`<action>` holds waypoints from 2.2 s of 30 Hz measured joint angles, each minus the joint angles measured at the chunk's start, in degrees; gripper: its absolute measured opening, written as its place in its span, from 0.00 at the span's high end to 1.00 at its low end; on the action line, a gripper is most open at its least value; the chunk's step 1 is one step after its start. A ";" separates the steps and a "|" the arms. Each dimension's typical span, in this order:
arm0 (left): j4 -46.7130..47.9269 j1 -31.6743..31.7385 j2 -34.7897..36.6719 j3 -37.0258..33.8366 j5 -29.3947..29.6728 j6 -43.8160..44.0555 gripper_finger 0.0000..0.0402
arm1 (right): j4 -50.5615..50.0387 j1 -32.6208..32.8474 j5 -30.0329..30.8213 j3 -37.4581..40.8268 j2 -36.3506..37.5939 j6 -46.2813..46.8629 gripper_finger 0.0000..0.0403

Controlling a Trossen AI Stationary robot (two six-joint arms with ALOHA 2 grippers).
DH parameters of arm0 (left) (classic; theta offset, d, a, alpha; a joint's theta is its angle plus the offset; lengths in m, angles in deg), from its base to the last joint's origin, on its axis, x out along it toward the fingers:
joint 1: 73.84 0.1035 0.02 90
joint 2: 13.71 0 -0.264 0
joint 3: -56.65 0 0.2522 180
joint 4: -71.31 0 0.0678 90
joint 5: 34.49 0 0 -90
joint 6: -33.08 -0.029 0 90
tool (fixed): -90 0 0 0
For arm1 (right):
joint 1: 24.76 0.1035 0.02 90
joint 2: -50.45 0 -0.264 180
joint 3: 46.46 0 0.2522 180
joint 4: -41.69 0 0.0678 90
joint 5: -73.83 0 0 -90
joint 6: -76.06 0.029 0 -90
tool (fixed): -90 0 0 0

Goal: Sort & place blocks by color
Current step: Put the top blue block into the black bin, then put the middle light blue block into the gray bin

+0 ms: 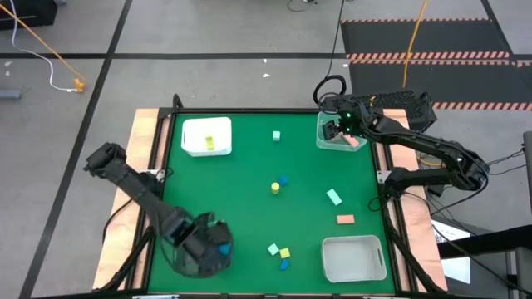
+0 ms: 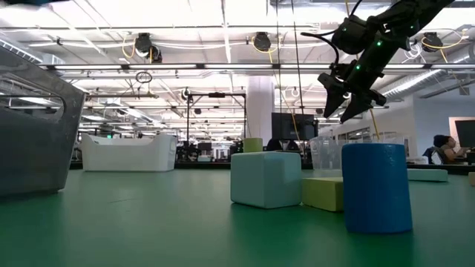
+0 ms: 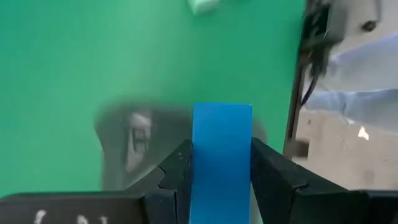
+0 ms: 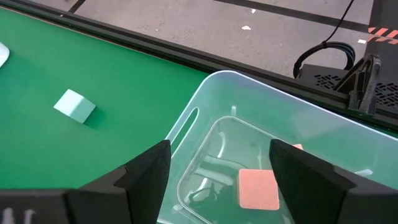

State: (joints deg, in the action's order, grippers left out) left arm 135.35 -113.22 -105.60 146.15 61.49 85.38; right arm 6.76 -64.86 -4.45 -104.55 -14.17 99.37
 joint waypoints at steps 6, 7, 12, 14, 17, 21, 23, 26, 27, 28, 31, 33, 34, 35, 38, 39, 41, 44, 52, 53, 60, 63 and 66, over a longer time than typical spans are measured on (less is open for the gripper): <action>0.05 -7.62 -0.13 -5.52 3.39 18.20 0.67 | 0.00 0.02 0.00 0.00 0.00 0.00 0.34; 0.24 -8.32 -0.16 -6.40 3.68 20.73 0.66 | 0.01 0.02 0.01 0.00 0.00 0.00 0.34; -0.44 -9.90 -0.15 -9.67 4.79 27.92 0.61 | 0.01 0.02 -0.01 0.00 0.00 0.00 0.34; -0.30 -10.30 -0.15 -10.56 4.69 28.83 0.63 | 0.01 0.02 0.00 0.00 0.00 0.00 0.34; -0.45 -10.28 -0.15 -11.55 4.61 29.78 0.65 | 0.02 0.02 -0.01 0.00 0.00 0.00 0.34; -0.44 -10.17 -0.15 -11.89 4.68 30.39 0.64 | 0.02 0.02 0.04 0.00 0.00 0.00 0.34; -0.46 -10.20 -0.15 -11.91 4.64 30.41 0.61 | 0.02 0.02 0.03 0.00 0.00 0.00 0.34; -0.46 -10.14 -0.15 -11.91 4.59 31.67 0.56 | 0.02 0.02 0.04 0.00 0.00 0.00 0.34; -0.46 -10.14 -0.15 -11.91 4.57 32.42 0.54 | 0.02 0.02 0.04 0.00 0.00 0.00 0.34; -0.46 -10.14 -0.15 -11.91 4.45 33.14 0.53 | 0.02 0.02 0.04 0.00 0.00 0.00 0.34; -0.46 -10.16 -0.15 -11.91 3.70 34.98 0.49 | 0.02 0.02 0.06 0.00 0.00 0.00 0.34; -0.46 -10.14 -0.15 -11.89 3.50 35.39 0.47 | 0.02 0.02 0.06 0.00 0.00 0.00 0.34; -0.45 -9.99 -0.15 -11.83 3.45 35.39 0.46 | 0.02 0.02 0.06 0.00 0.00 0.00 0.34; -0.45 -9.78 -0.15 -11.73 3.42 35.32 0.46 | 0.02 0.02 0.06 0.00 0.00 0.00 0.34; -0.30 -8.80 0.09 -10.92 3.42 34.25 0.45 | 0.02 0.02 0.08 0.00 0.00 0.00 0.34; -0.28 -8.44 0.34 -10.50 3.42 33.29 0.45 | 0.07 0.02 0.08 0.00 0.00 0.00 0.34; -0.40 -7.53 1.16 -9.71 3.43 31.02 0.45 | 0.21 0.02 0.08 0.00 0.00 0.00 0.34; -0.46 -5.47 2.76 -8.93 3.53 27.79 0.44 | 0.43 0.02 0.11 0.00 0.00 0.00 0.34; -0.38 3.05 8.21 -8.89 10.16 11.49 0.44 | 6.87 0.02 0.06 0.00 0.00 0.00 0.34; -0.40 4.38 8.60 -8.87 11.84 8.37 0.44 | 7.40 0.02 0.06 0.00 0.00 0.00 0.34; -1.25 14.29 8.38 -8.87 16.66 -14.93 0.44 | 7.65 0.02 0.06 0.00 0.00 0.00 0.34; -4.26 18.29 7.82 -8.89 16.63 -24.27 0.44 | 7.65 0.02 0.06 0.00 0.00 0.00 0.34; -10.33 21.93 7.98 -8.89 16.68 -32.41 0.44 | 7.63 0.02 0.04 0.00 0.00 -0.02 0.34</action>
State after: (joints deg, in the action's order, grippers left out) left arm 125.02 -91.29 -97.63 137.26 78.16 52.96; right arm 14.38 -64.84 -4.42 -104.55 -14.17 99.35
